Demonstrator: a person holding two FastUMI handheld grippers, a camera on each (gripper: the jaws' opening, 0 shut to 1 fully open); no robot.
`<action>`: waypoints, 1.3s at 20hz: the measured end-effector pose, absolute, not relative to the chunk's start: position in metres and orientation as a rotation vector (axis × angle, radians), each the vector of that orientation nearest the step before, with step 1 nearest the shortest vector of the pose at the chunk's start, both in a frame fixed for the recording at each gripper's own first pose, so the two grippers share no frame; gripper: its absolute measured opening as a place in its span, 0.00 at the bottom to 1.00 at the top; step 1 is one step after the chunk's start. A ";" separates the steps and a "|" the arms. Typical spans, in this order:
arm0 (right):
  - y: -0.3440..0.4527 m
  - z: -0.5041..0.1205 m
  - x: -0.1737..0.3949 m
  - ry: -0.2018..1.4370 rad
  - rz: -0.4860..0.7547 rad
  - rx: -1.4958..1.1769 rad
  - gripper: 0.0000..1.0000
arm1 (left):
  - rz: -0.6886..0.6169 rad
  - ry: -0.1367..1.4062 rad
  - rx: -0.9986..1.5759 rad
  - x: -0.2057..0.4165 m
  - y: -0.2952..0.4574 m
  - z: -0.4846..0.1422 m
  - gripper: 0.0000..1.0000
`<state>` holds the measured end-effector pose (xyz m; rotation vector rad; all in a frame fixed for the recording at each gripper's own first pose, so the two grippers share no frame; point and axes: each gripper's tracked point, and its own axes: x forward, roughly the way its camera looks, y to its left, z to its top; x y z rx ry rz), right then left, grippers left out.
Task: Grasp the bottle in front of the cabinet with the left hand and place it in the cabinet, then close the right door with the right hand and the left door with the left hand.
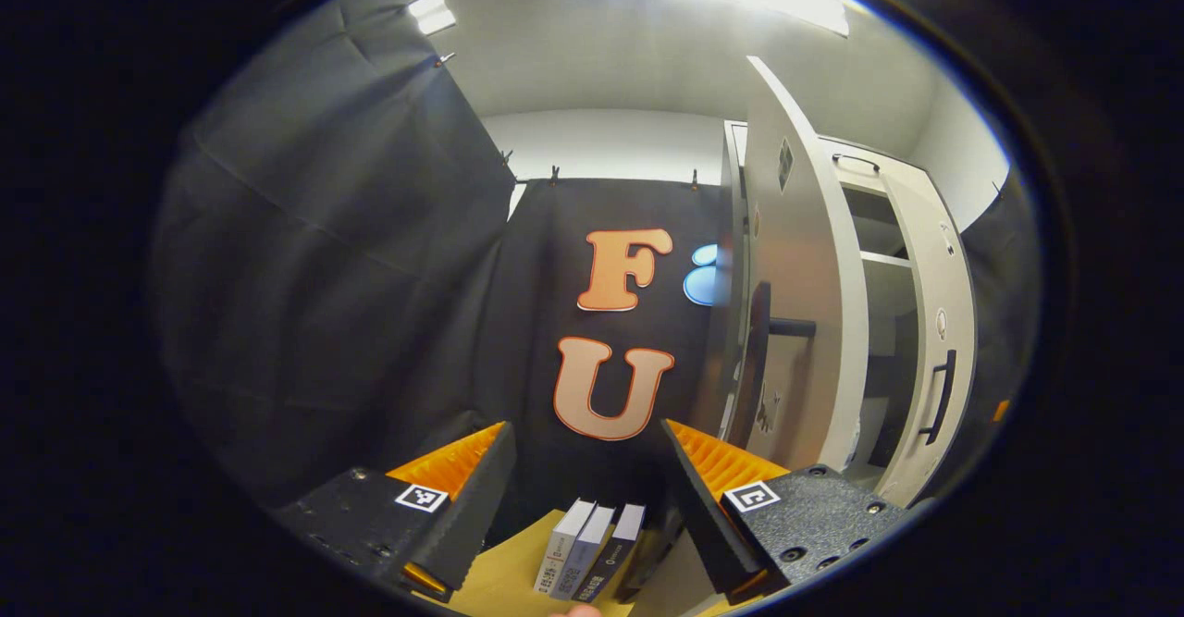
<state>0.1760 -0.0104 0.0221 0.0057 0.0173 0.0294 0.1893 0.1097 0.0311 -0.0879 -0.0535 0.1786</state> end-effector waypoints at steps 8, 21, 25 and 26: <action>-0.047 0.037 0.158 -0.009 -0.003 -0.010 0.96 | 0.135 -0.031 -0.087 0.186 0.077 0.033 0.93; -0.105 0.024 0.148 0.038 -0.028 -0.011 0.97 | 0.000 -0.010 -0.133 0.201 -0.029 0.023 0.93; -0.114 0.021 0.147 0.036 -0.042 -0.005 0.97 | -0.060 0.008 -0.126 0.215 -0.061 0.017 0.93; -0.117 0.020 0.146 0.038 -0.049 -0.008 0.96 | -0.068 0.002 -0.128 0.216 -0.068 0.018 0.94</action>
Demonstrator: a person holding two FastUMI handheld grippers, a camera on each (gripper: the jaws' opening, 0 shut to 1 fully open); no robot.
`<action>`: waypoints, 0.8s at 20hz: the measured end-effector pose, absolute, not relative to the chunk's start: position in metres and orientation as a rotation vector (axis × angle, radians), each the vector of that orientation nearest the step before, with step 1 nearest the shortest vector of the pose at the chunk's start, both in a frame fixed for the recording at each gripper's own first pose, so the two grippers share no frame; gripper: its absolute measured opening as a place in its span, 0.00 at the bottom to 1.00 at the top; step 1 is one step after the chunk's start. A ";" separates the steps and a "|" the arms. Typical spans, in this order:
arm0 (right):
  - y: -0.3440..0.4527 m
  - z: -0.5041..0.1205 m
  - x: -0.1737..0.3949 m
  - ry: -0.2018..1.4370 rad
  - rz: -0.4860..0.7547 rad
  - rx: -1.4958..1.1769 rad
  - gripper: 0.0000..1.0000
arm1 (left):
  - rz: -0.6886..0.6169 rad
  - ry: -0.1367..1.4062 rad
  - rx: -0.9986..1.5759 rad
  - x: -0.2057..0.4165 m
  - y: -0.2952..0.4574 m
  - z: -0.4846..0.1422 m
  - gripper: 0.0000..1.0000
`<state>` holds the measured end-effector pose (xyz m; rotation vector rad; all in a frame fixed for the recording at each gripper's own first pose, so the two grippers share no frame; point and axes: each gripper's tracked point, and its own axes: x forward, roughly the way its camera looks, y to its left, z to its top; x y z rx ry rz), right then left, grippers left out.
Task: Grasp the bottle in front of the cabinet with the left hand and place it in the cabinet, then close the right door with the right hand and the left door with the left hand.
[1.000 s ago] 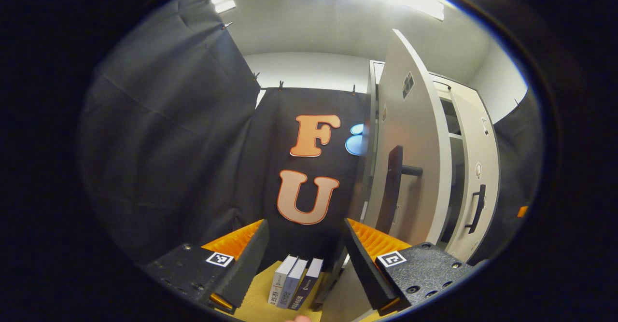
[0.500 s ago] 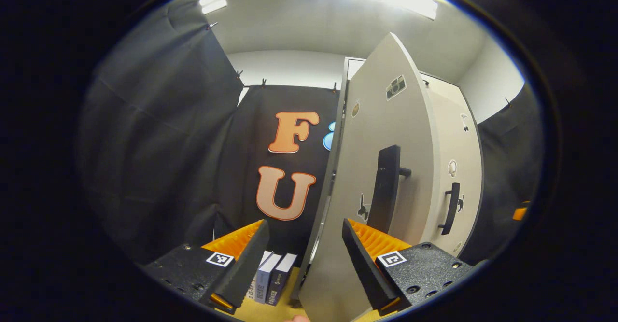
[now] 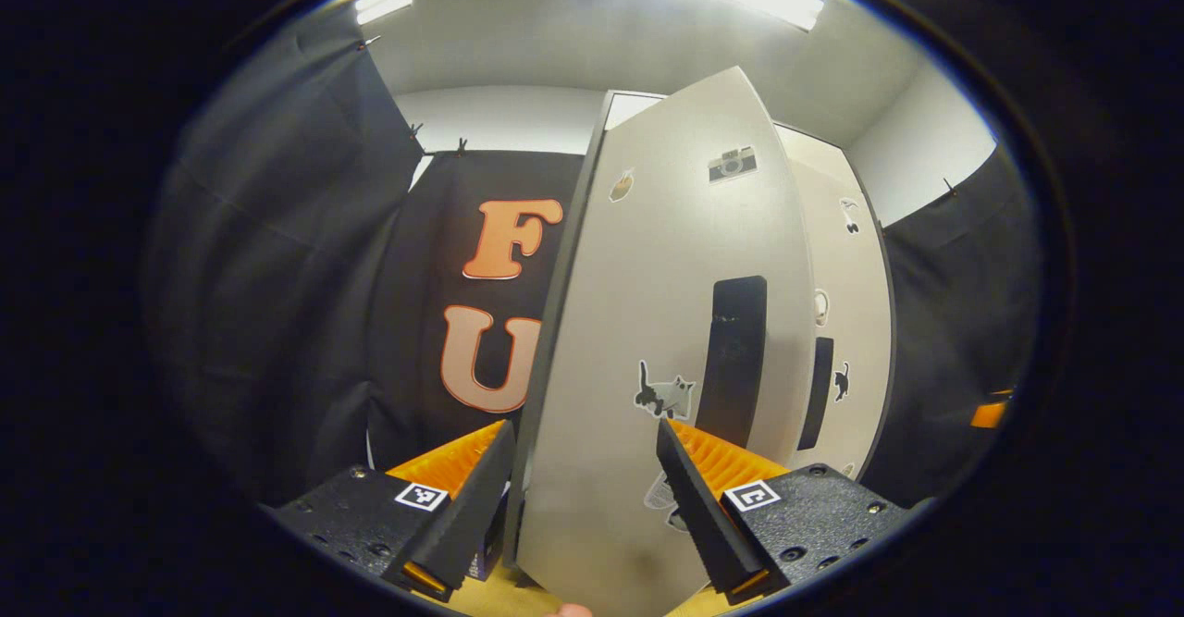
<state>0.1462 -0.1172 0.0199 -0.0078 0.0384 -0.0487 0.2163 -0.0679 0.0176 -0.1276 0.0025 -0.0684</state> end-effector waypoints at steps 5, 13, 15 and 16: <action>-0.123 0.009 0.141 0.049 -0.067 0.021 0.96 | -0.136 0.006 -0.157 0.236 -0.108 0.014 0.95; -0.142 0.013 0.124 0.035 -0.124 0.043 0.89 | -0.189 0.011 -0.171 0.255 -0.134 0.007 0.94; -0.146 0.015 0.122 0.030 -0.134 0.053 0.88 | -0.205 0.019 -0.169 0.264 -0.141 0.005 0.94; -0.148 0.016 0.121 0.028 -0.138 0.055 0.88 | -0.210 0.022 -0.163 0.268 -0.145 0.005 0.94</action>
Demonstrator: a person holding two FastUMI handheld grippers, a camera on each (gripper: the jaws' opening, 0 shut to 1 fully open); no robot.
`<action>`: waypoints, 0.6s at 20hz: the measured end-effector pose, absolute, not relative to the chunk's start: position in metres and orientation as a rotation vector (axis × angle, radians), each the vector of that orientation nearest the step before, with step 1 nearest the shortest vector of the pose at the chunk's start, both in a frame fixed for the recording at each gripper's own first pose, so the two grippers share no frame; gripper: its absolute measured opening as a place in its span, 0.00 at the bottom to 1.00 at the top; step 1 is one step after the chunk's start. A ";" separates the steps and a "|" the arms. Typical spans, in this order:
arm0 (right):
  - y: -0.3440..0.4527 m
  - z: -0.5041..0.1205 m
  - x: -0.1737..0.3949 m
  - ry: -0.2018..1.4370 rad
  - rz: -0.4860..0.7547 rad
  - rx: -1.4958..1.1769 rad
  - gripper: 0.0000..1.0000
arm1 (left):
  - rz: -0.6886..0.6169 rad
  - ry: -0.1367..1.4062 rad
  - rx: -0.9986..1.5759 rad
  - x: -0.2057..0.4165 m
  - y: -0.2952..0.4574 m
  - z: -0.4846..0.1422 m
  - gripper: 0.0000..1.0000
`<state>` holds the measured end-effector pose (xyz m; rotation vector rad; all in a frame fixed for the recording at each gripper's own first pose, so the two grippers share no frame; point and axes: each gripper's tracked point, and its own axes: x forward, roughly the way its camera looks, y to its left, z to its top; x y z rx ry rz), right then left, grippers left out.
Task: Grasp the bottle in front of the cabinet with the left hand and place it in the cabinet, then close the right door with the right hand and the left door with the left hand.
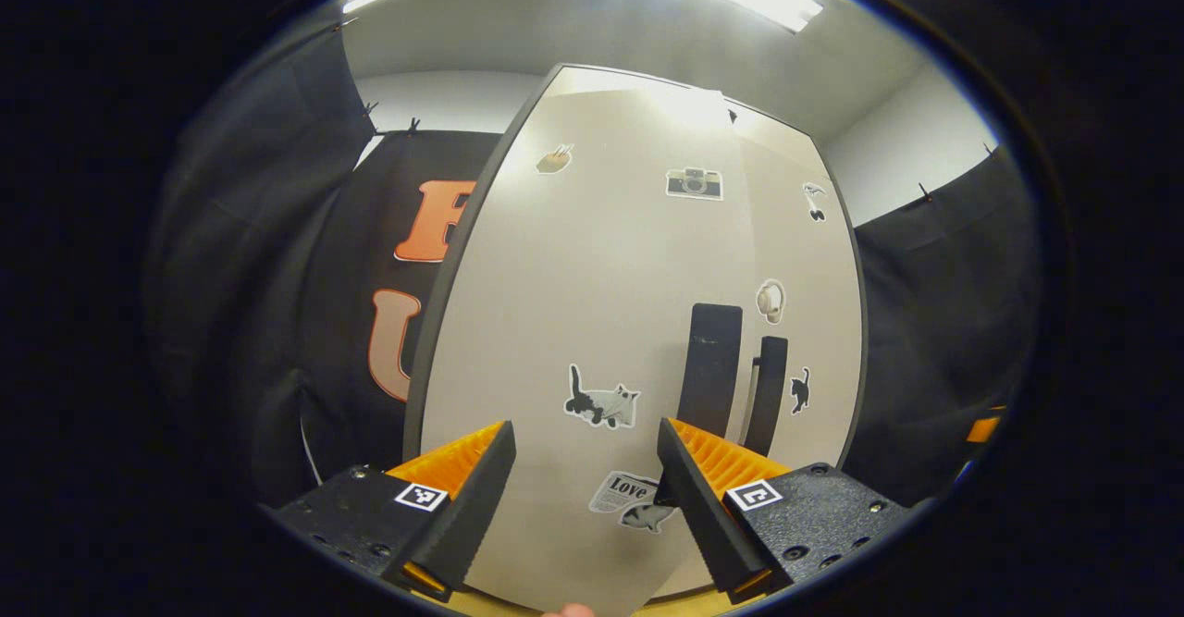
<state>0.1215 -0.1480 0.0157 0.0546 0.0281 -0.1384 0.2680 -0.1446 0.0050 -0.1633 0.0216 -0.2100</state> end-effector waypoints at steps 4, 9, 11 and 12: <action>-0.156 0.016 0.116 0.030 -0.164 0.043 0.88 | -0.214 0.020 -0.136 0.288 -0.157 0.001 0.94; -0.161 0.013 0.109 0.040 -0.180 0.040 0.96 | -0.211 0.021 -0.141 0.293 -0.162 -0.002 0.94; -0.158 0.010 0.108 0.048 -0.171 0.038 0.96 | -0.211 0.022 -0.139 0.295 -0.163 -0.002 0.94; -0.157 0.009 0.108 0.053 -0.167 0.033 0.96 | -0.213 0.024 -0.134 0.295 -0.162 -0.002 0.94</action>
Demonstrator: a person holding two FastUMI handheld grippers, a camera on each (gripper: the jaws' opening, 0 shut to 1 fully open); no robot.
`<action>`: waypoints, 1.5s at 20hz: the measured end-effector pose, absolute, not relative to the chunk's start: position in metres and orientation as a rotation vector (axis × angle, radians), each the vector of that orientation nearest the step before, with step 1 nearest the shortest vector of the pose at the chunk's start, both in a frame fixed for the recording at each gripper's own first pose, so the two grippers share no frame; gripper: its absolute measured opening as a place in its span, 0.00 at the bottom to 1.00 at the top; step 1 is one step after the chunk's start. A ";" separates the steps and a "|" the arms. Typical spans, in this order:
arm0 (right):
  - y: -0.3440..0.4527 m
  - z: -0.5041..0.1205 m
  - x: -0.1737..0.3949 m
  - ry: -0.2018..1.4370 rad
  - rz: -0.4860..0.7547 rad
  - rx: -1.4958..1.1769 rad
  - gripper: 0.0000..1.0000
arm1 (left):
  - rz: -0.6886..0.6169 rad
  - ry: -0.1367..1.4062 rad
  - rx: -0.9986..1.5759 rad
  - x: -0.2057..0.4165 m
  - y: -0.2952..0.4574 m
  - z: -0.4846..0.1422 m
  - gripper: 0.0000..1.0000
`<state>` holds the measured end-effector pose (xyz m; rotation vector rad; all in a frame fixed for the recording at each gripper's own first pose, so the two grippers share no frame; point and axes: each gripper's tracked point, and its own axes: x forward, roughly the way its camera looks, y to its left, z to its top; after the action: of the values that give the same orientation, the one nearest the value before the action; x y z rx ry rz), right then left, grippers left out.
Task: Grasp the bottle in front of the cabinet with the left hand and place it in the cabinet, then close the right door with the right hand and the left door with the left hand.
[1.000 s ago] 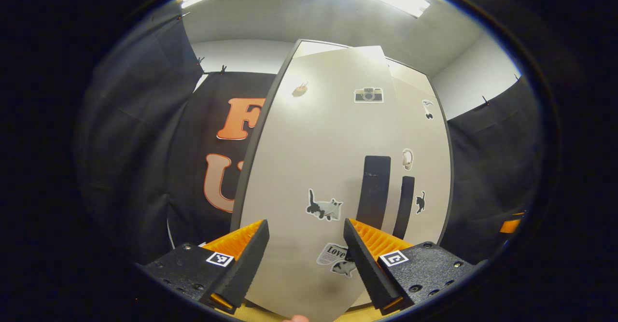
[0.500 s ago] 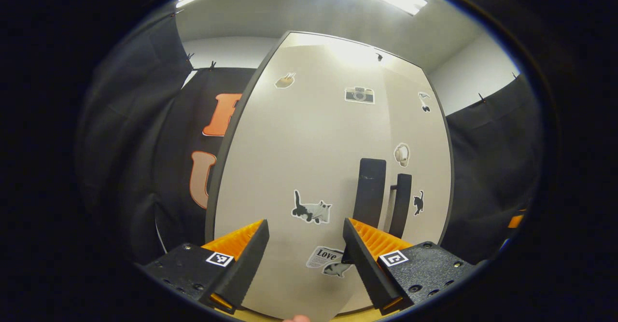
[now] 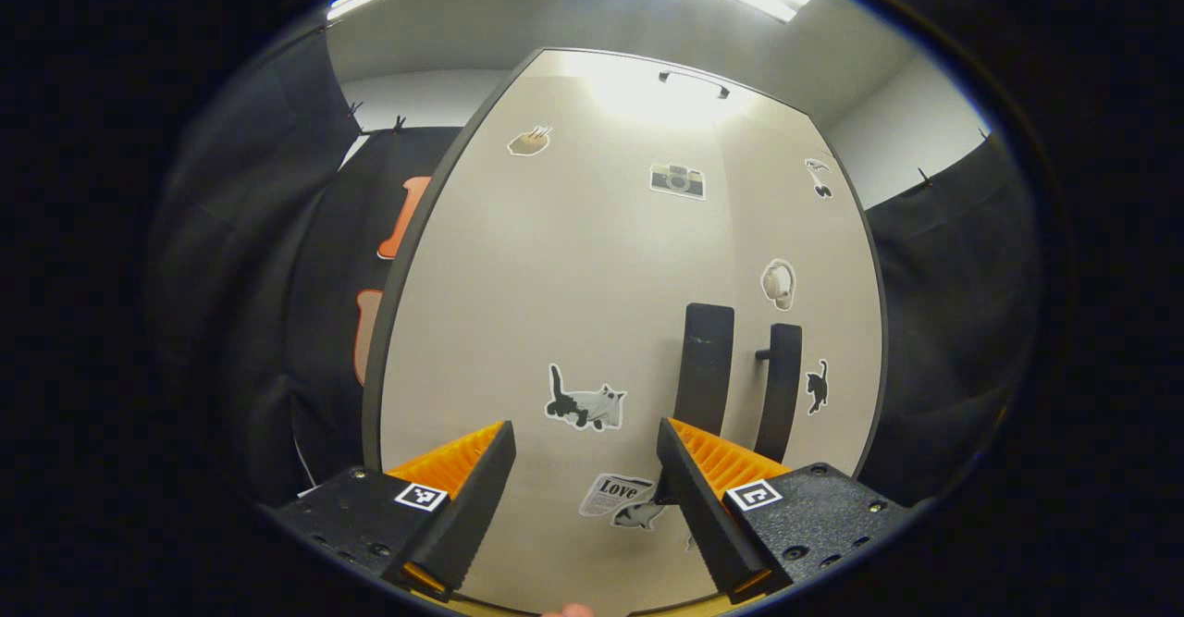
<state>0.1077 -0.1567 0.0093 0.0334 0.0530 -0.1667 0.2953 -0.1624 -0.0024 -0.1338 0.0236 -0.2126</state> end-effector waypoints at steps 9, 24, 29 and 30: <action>-0.127 0.005 0.125 0.063 -0.034 0.045 0.89 | -0.209 0.034 -0.154 0.258 -0.164 0.007 0.95; -0.121 -0.009 0.103 0.086 0.206 0.064 0.97 | -0.028 0.123 -0.159 0.113 -0.175 -0.008 0.95; -0.134 -0.018 0.088 0.085 0.195 0.036 0.96 | -0.040 0.122 -0.130 0.095 -0.189 -0.009 0.95; -0.137 -0.019 0.086 0.086 0.189 0.024 0.96 | -0.041 0.120 -0.124 0.094 -0.192 -0.009 0.95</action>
<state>0.0856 -0.1372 -0.0194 0.0244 0.0856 0.1890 0.0938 -0.1918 -0.0094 -0.1238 0.1201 -0.0406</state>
